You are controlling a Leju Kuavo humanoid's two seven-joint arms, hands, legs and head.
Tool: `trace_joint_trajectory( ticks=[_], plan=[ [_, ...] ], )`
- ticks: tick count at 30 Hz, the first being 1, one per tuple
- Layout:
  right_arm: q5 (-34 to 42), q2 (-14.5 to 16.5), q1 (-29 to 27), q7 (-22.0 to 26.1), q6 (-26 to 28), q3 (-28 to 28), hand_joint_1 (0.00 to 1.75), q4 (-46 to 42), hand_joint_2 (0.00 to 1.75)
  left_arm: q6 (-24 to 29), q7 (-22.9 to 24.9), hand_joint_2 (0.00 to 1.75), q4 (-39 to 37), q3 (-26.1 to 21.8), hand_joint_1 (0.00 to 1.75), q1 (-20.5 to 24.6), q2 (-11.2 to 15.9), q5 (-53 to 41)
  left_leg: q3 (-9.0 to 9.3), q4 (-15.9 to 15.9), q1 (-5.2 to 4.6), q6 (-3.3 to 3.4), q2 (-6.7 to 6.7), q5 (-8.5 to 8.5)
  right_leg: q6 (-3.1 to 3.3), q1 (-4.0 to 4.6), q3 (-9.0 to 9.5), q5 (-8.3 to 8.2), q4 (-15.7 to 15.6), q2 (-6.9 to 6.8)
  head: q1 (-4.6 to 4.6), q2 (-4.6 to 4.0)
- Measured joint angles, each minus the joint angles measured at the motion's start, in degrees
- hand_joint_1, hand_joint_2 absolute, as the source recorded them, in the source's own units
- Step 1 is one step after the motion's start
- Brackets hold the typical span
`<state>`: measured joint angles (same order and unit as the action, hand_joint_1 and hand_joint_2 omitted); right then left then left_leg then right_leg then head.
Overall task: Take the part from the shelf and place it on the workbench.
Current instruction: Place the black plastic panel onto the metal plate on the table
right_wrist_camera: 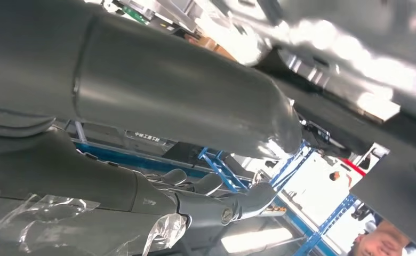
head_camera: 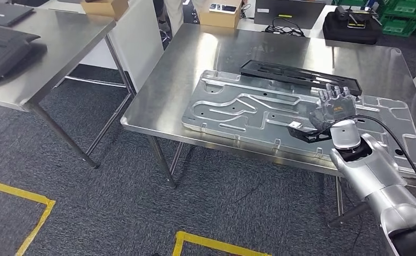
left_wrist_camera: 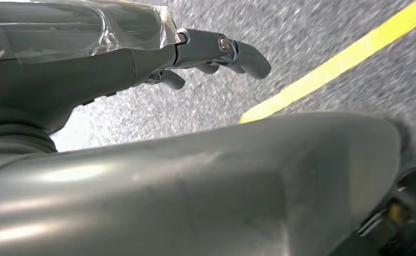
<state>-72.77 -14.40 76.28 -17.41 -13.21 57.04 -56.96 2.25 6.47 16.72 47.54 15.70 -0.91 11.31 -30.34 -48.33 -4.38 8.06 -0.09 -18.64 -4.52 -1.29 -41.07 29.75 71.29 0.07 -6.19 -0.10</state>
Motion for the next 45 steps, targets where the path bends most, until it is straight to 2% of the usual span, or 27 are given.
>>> trace_joint_trajectory(
  ticks=[1,3,5,7,9,10,13,14,16,18,20,21,22,24,25,26,28,29,30,31,32,34,36,38,40,43,45],
  plan=[
    [0.0,0.0,-0.1,0.0,0.0,0.0,0.0,0.0,0.0,0.0,0.0,0.0,0.0,0.0,0.0,-0.1,0.0,0.0,-0.92,-0.2,0.0,-0.04,0.0,0.6,-0.07,0.08,1.21,-1.35,0.1,-0.01,-0.01,0.01],
    [0.1,0.0,0.0,-0.1,0.0,0.0,0.0,-0.1,0.0,0.0,0.0,0.0,0.0,0.0,0.0,-0.1,0.0,0.0,-2.44,-0.5,-0.04,-0.25,0.0,1.77,-0.18,0.1,6.66,-3.89,-5.5,-0.02,0.01,0.01],
    [0.1,0.1,0.4,-0.2,0.1,0.0,0.0,-0.5,0.0,0.1,0.0,0.0,0.0,0.0,0.0,0.0,0.0,0.0,-3.39,-0.8,-0.34,-0.47,0.0,2.89,-0.05,0.11,13.63,-3.59,-14.9,-0.07,-0.01,0.01],
    [0.1,0.2,0.6,-0.3,0.1,0.0,0.0,-0.8,0.0,0.1,0.0,0.0,0.0,0.0,0.0,0.0,0.0,0.0,-4.16,-0.8,-0.6,-0.6,-0.01,4.36,0.39,0.15,16.44,-3.02,-20.2,-0.09,-0.02,0.0],
    [0.1,0.2,0.4,-0.3,0.1,0.0,0.0,-0.8,0.0,0.2,0.0,0.0,0.0,0.0,0.0,-0.1,0.2,0.0,-5.39,-1.2,-0.56,-1.12,-0.19,4.54,1.07,-0.31,15.35,-3.91,-20.5,-0.3,-0.02,-0.01],
    [0.1,0.1,0.3,-0.3,0.0,0.0,0.0,-0.8,0.0,0.2,0.0,0.0,0.0,0.0,0.0,-0.2,0.3,0.0,-6.32,-2.9,-0.3,-1.83,-0.31,2.75,1.47,-0.59,14.61,-4.54,-20.5,-0.43,-0.03,-0.01],
    [0.2,0.2,0.4,-0.3,0.1,0.0,0.0,-0.8,0.0,0.2,0.0,0.0,0.0,0.0,0.0,-0.3,0.3,0.0,-10.22,-15.4,1.86,-4.63,-0.34,-6.75,1.97,-1.1,11.94,-6.57,-20.3,-0.56,-0.07,-0.01],
    [0.2,0.2,0.5,-0.3,0.1,0.0,0.0,-0.8,0.0,0.2,0.0,0.0,0.0,0.0,0.0,-0.2,0.3,0.0,-11.05,-19.6,2.68,-5.26,-0.29,-8.44,1.82,-1.24,11.04,-7.21,-20.2,-0.57,-0.07,-0.01],
    [0.2,0.2,0.6,-0.3,0.1,0.0,0.0,-0.8,0.0,0.2,0.0,0.0,0.0,0.0,0.0,-0.1,0.3,0.0,-10.08,-22.7,3.82,-6.07,-0.28,-7.65,1.37,-1.65,9.34,-8.43,-20.0,-0.64,-0.07,-0.01],
    [0.2,0.3,0.9,-0.2,0.1,0.0,0.0,-0.8,0.0,0.2,0.0,0.0,0.0,0.0,0.0,0.0,0.2,0.0,-4.99,-17.2,4.25,-6.32,-0.29,-4.8,0.8,-2.13,7.96,-9.73,-20.0,-0.71,-0.07,-0.01],
    [0.2,0.4,1.6,-0.3,0.2,0.0,0.0,-0.9,0.0,0.2,0.0,0.0,0.0,0.0,0.0,0.4,0.2,0.0,2.35,-7.0,4.09,-5.89,-0.34,-4.9,0.07,-2.6,7.26,-10.97,-20.3,-0.83,-0.07,-0.01],
    [0.2,0.5,2.0,-0.3,0.3,-0.1,0.0,-0.9,0.0,0.2,0.0,0.0,0.0,0.0,0.0,0.7,0.2,0.0,4.9,-3.0,3.86,-5.6,-0.38,-5.62,-0.39,-2.83,7.1,-11.64,-20.7,-0.94,-0.07,-0.01],
    [0.2,0.5,2.3,-0.3,0.3,-0.1,0.0,-0.9,0.0,0.2,0.0,0.0,0.0,0.0,0.0,0.9,0.2,0.0,6.03,-0.7,3.57,-5.27,-0.42,-6.15,-0.9,-3.01,6.98,-12.39,-21.2,-1.06,-0.07,-0.01],
    [0.2,0.4,2.5,-0.2,0.3,-0.1,0.0,-0.9,0.0,0.2,0.0,0.0,0.0,0.0,0.0,1.0,0.2,0.0,5.51,0.3,3.29,-4.65,-0.41,-5.38,-1.76,-3.08,6.6,-13.42,-22.0,-1.1,-0.07,-0.01],
    [0.2,0.4,2.4,-0.2,0.4,-0.1,0.0,-0.9,0.0,0.2,0.0,0.0,0.0,0.0,0.0,0.9,0.2,0.0,4.99,0.4,3.28,-4.23,-0.35,-4.64,-1.83,-3.0,5.88,-12.43,-21.0,-1.03,-0.06,-0.01],
    [0.2,0.4,2.3,-0.1,0.5,-0.1,0.0,-0.8,0.0,0.2,-0.1,0.0,0.0,0.0,0.0,0.8,0.2,0.0,4.46,0.6,3.27,-3.76,-0.28,-3.93,-1.68,-2.8,4.41,-10.09,-17.9,-0.93,-0.05,-0.01],
    [0.3,0.3,2.2,0.0,0.8,-0.1,0.0,-0.7,0.0,0.2,-0.2,0.0,0.0,0.0,0.0,0.7,0.2,0.1,3.02,0.5,2.87,-2.92,-0.21,-2.65,-1.1,-2.21,-0.7,-2.44,-5.5,-0.76,-0.05,-0.01],
    [0.4,0.3,2.2,0.1,1.0,0.0,0.0,-0.6,0.0,0.2,-0.2,0.0,0.0,0.0,0.0,0.7,0.2,0.1,2.22,0.4,2.51,-2.55,-0.2,-2.07,-0.87,-1.75,-3.19,0.55,1.1,-0.67,-0.05,-0.01],
    [0.5,0.3,2.1,0.2,1.2,0.0,0.0,-0.5,0.0,0.2,-0.3,0.0,0.0,0.0,0.0,0.6,0.2,0.1,1.51,0.3,2.12,-2.3,-0.23,-1.52,-0.61,-1.27,-4.38,2.07,5.2,-0.6,-0.05,-0.01],
    [0.6,0.3,2.1,0.3,1.3,0.0,0.0,-0.4,0.0,0.2,-0.3,0.0,0.0,-0.1,0.0,0.6,0.2,0.2,0.9,0.2,1.74,-2.06,-0.26,-1.04,-0.2,-0.77,-3.65,1.8,5.6,-0.53,-0.05,-0.01],
    [0.7,0.3,2.1,0.3,1.4,0.0,0.0,-0.3,0.0,0.2,-0.4,0.0,0.0,-0.1,0.0,0.4,0.2,0.2,0.43,0.0,1.4,-1.89,-0.31,-0.66,0.34,-0.31,-0.95,0.13,2.2,-0.5,-0.05,-0.01],
    [1.0,0.4,2.4,0.3,1.8,0.0,0.0,-0.3,0.0,0.2,-0.5,0.0,0.0,-0.1,0.0,0.2,0.2,0.2,-0.27,-0.4,0.67,-1.71,-0.38,-0.19,1.57,0.49,7.39,-3.58,-10.5,-0.48,-0.04,-0.01],
    [1.3,0.7,2.7,0.3,2.1,0.0,0.0,-0.3,0.0,0.3,-0.6,0.0,0.0,-0.3,0.0,0.2,0.2,0.3,-1.05,-1.1,0.07,-1.62,-0.33,0.23,2.32,0.82,12.27,-5.09,-18.6,-0.61,-0.04,-0.01],
    [1.6,0.8,2.4,0.1,2.3,0.0,0.0,-0.3,0.0,0.3,-0.6,0.0,0.0,-0.6,0.0,0.1,0.4,0.3,-1.7,-1.6,-0.16,-1.57,-0.23,0.67,2.55,0.67,12.58,-5.42,-19.9,-0.73,-0.04,0.0],
    [1.8,0.8,2.1,-0.1,2.3,0.0,0.0,-0.2,0.0,0.3,-0.6,0.0,0.0,-1.0,0.0,-0.1,0.6,0.4,-2.57,-3.1,-0.07,-2.26,-0.33,-0.44,2.79,0.18,12.15,-5.99,-19.9,-0.76,-0.04,-0.01],
    [2.0,0.8,2.1,-0.4,2.4,0.0,0.0,-0.2,0.0,0.4,-0.7,0.0,0.0,-1.3,0.0,-0.2,0.7,0.4,-7.25,-14.4,1.57,-4.6,-0.31,-7.07,2.95,-0.48,11.11,-6.9,-20.0,-0.8,-0.07,-0.01],
    [2.0,0.8,2.0,-0.5,2.4,0.0,0.0,-0.2,0.0,0.5,-0.7,0.0,0.0,-1.4,0.0,-0.2,0.7,0.4,-10.02,-21.7,2.82,-5.52,-0.25,-10.15,2.65,-0.71,10.41,-7.4,-19.9,-0.79,-0.07,-0.01]
  ],
)
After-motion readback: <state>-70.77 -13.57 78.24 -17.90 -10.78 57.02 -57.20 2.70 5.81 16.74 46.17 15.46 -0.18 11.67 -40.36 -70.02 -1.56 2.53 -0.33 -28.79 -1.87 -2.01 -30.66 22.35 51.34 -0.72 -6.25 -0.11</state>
